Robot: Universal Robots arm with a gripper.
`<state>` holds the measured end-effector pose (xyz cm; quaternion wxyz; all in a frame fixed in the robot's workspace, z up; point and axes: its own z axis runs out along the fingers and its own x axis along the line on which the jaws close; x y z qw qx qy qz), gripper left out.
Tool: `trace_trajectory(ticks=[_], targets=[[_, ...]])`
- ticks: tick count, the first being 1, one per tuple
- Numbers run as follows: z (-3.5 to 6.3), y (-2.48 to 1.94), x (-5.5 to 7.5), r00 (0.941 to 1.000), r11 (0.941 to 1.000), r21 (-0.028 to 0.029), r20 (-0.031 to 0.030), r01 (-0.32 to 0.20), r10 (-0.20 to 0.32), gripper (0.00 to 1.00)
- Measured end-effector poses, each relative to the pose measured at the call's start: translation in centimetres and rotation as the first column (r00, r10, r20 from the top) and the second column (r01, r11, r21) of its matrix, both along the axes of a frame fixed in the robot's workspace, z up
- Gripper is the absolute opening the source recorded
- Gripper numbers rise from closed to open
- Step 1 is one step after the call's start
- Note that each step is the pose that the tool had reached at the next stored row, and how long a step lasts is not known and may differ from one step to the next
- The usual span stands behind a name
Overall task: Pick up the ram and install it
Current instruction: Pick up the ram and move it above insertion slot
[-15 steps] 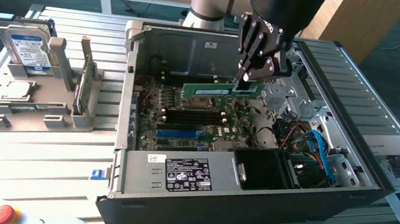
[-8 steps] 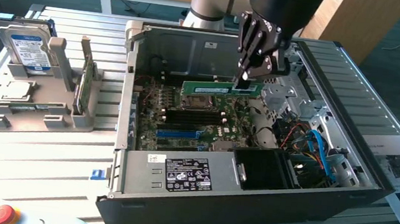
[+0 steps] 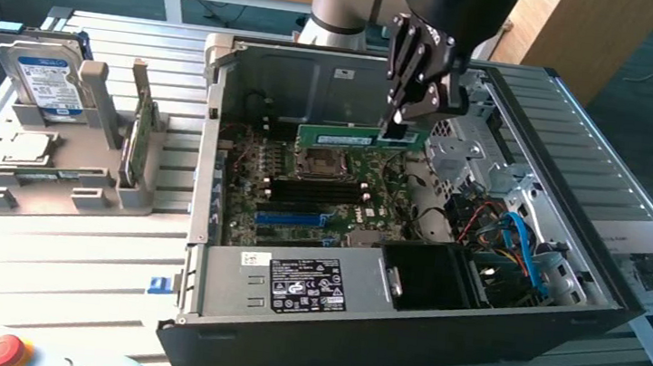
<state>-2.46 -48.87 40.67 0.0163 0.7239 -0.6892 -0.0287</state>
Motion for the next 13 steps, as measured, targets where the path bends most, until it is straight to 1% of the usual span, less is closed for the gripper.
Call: trace_trajectory(ticks=[13], targets=[[-0.06,2.21,0.2,0.9999,0.9999,-0.0002,0.0000,0.011,-0.011,0.12]])
